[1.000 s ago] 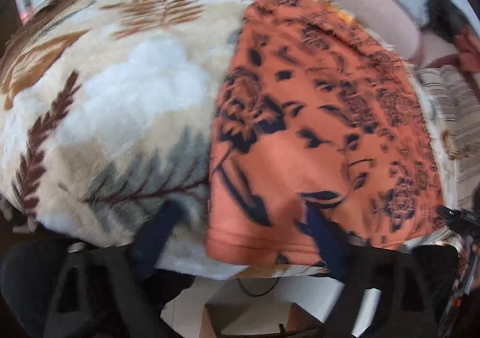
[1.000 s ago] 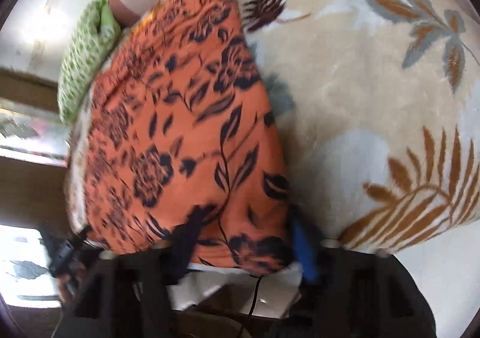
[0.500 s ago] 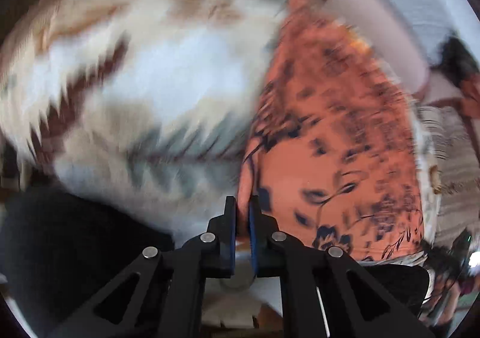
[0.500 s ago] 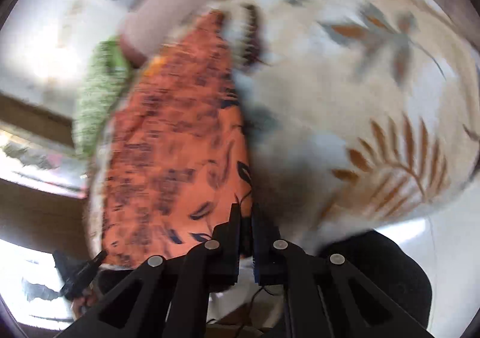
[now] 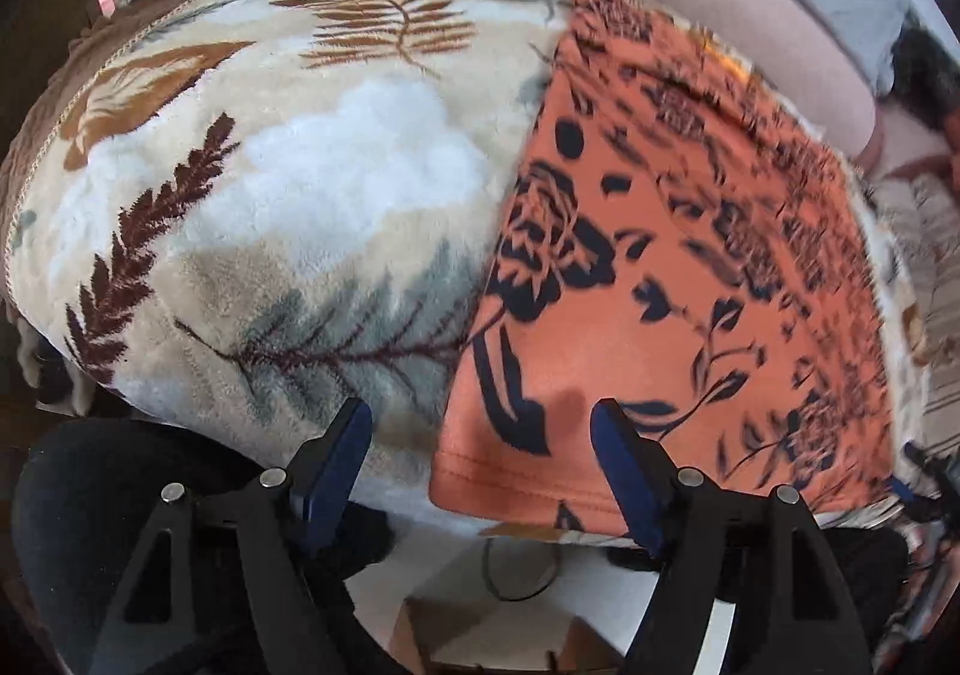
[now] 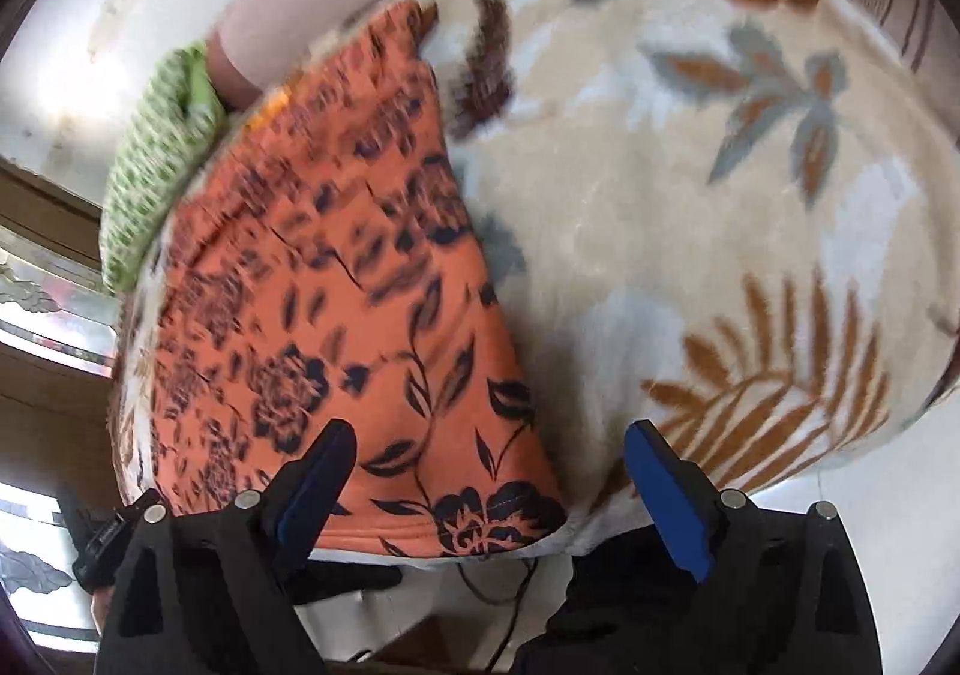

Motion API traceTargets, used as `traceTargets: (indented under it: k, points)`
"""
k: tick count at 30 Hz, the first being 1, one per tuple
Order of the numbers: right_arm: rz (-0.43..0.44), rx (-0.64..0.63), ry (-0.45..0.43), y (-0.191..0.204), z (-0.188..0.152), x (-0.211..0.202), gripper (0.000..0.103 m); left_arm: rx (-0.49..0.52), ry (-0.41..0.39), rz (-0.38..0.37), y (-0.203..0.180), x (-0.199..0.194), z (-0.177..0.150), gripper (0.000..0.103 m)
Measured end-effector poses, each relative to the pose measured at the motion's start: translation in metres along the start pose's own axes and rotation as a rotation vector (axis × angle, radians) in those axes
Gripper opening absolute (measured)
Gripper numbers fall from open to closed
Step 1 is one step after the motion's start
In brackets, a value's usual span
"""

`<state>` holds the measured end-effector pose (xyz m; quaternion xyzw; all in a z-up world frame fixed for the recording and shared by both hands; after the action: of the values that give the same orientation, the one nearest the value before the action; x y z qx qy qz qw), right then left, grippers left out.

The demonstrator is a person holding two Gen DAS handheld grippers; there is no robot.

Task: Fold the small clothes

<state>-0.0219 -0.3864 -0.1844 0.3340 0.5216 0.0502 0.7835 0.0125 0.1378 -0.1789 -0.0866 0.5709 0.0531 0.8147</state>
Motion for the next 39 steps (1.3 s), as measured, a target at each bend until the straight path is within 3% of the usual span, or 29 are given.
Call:
traceTargets:
  k: [1,2,3,5,9,25,26,27,29,30,31,32,34,35,37,39]
  points:
    - [0.052,0.014,0.001,0.003,-0.005,0.001,0.076,0.015,-0.016,0.023,-0.003,-0.002,-0.001,0.060]
    - [0.074,0.014,0.009,0.006,-0.008,0.002,0.053,0.035,-0.017,0.038,-0.004,-0.001,-0.002,0.031]
    - [0.072,0.007,0.011,0.009,-0.012,0.003,0.036,0.036,-0.006,0.033,-0.005,0.000,-0.003,0.016]
    - [0.061,0.006,0.024,0.009,-0.014,0.008,0.030,0.025,0.001,0.026,-0.002,0.003,-0.003,0.016]
    - [0.026,0.082,0.022,-0.001,-0.012,0.013,0.031,0.045,-0.008,0.036,0.000,0.005,-0.004,0.017]
    - [0.080,0.126,0.008,-0.005,-0.011,0.006,0.030,0.063,-0.015,0.029,-0.004,0.006,-0.004,0.018]
    - [0.077,0.127,0.009,-0.006,-0.010,0.004,0.033,0.065,-0.009,0.028,-0.005,0.007,-0.004,0.028]
    - [0.071,0.129,0.018,-0.008,-0.010,0.004,0.052,0.063,-0.008,0.022,-0.006,0.006,-0.005,0.045]
    - [0.062,0.128,0.012,-0.010,-0.010,0.003,0.073,0.066,-0.007,0.009,-0.009,0.006,-0.007,0.059]
    - [0.066,0.116,0.014,-0.008,-0.010,0.003,0.073,0.078,-0.008,0.014,-0.011,0.006,-0.007,0.056]
    - [0.072,0.097,0.022,-0.005,-0.011,0.004,0.073,0.099,-0.012,0.011,-0.014,0.006,-0.008,0.047]
    - [0.074,0.078,0.024,-0.002,-0.011,0.005,0.070,0.117,-0.011,0.007,-0.018,0.006,-0.009,0.018]
    - [0.080,0.079,0.050,-0.002,-0.013,0.010,0.039,0.120,-0.004,-0.009,-0.020,0.004,-0.009,0.009]
    - [0.093,0.091,0.069,-0.003,-0.014,0.012,0.011,0.099,0.012,-0.052,-0.019,0.002,-0.007,0.008]
    - [0.096,0.079,0.086,-0.003,-0.014,0.014,0.010,0.063,0.021,-0.087,-0.015,-0.001,-0.004,0.008]
    - [0.173,0.107,0.084,0.000,-0.010,0.006,0.009,0.020,0.020,-0.155,-0.011,-0.010,0.003,0.008]
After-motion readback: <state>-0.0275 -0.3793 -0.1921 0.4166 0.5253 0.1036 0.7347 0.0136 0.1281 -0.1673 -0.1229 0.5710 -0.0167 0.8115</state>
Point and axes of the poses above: each gripper's, at about its wrist camera, not at the fingertips, and x roughly the way its jaws point, y to its left, z to its top, the point moved 6 cm from there along x, roughly the way its jaws point, and after that the axes turned 6 degrees about z, right-handed, at the moved point
